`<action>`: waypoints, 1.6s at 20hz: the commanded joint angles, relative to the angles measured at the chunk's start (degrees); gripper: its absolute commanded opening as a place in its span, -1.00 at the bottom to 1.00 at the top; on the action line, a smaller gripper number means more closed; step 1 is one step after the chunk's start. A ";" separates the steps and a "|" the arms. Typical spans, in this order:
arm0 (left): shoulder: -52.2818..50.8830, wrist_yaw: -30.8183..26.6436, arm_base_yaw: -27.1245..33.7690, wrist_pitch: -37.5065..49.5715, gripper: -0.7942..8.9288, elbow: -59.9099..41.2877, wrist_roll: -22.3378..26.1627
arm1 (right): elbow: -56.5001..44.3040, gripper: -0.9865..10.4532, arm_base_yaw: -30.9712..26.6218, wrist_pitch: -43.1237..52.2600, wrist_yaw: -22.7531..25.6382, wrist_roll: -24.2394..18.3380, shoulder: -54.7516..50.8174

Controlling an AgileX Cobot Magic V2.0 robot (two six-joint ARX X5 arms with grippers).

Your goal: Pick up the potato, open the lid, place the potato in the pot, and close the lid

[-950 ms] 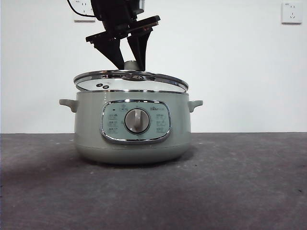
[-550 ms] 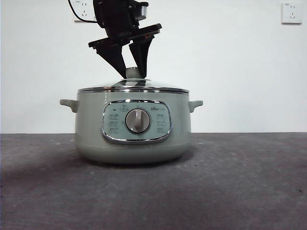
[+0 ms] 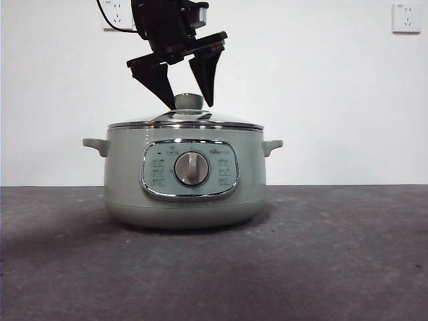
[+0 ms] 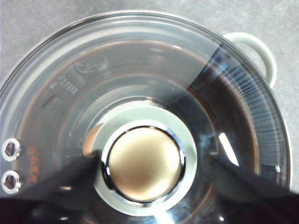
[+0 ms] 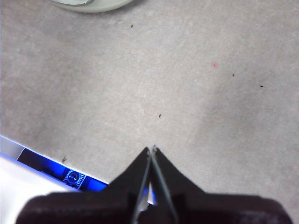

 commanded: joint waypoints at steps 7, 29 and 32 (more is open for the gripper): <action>-13.97 0.13 -0.13 -3.61 0.44 0.44 0.61 | -0.63 -0.85 0.04 0.15 -0.13 -0.20 -0.02; -23.78 -4.37 4.28 -12.20 -0.84 -1.46 7.69 | -0.63 -0.85 0.04 0.55 0.33 -0.22 0.00; -27.30 -2.38 7.08 -12.20 -0.84 -8.11 5.81 | -0.63 -0.85 0.04 0.57 0.31 -0.22 0.00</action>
